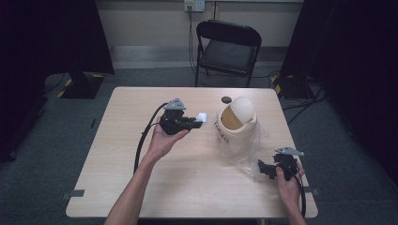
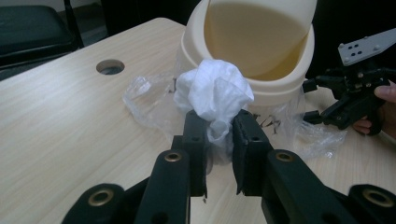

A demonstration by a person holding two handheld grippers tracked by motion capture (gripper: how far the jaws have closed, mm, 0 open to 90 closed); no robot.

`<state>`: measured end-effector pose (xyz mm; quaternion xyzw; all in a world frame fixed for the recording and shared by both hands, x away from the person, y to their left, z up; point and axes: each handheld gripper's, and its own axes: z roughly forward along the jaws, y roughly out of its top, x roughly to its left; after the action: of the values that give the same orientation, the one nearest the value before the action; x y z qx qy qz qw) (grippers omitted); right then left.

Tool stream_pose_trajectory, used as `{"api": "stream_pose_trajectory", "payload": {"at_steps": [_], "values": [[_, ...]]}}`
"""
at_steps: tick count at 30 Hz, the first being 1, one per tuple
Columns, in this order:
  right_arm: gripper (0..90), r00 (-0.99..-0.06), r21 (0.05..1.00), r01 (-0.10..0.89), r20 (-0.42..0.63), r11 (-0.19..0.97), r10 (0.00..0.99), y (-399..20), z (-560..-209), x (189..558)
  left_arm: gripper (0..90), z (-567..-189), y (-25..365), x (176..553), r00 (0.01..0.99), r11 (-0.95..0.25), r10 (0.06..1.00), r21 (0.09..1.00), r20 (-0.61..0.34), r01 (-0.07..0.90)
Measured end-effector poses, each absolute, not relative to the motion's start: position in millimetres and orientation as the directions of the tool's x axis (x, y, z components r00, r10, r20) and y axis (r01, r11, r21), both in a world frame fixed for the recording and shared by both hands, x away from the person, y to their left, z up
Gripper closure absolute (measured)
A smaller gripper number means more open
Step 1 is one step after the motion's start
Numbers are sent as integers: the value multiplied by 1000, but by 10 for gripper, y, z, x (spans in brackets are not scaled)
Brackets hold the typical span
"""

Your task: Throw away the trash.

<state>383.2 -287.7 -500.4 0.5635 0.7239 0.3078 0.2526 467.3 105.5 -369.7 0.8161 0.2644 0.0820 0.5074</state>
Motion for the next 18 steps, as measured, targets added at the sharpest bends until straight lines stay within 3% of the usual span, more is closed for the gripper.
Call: {"api": "stream_pose_trajectory", "payload": {"at_steps": [18], "values": [[86,-238,730,660,-18,176,971,-2876,-5004,3839,773,-3600,576,4836,881,-393,448,851,-154,349]]}}
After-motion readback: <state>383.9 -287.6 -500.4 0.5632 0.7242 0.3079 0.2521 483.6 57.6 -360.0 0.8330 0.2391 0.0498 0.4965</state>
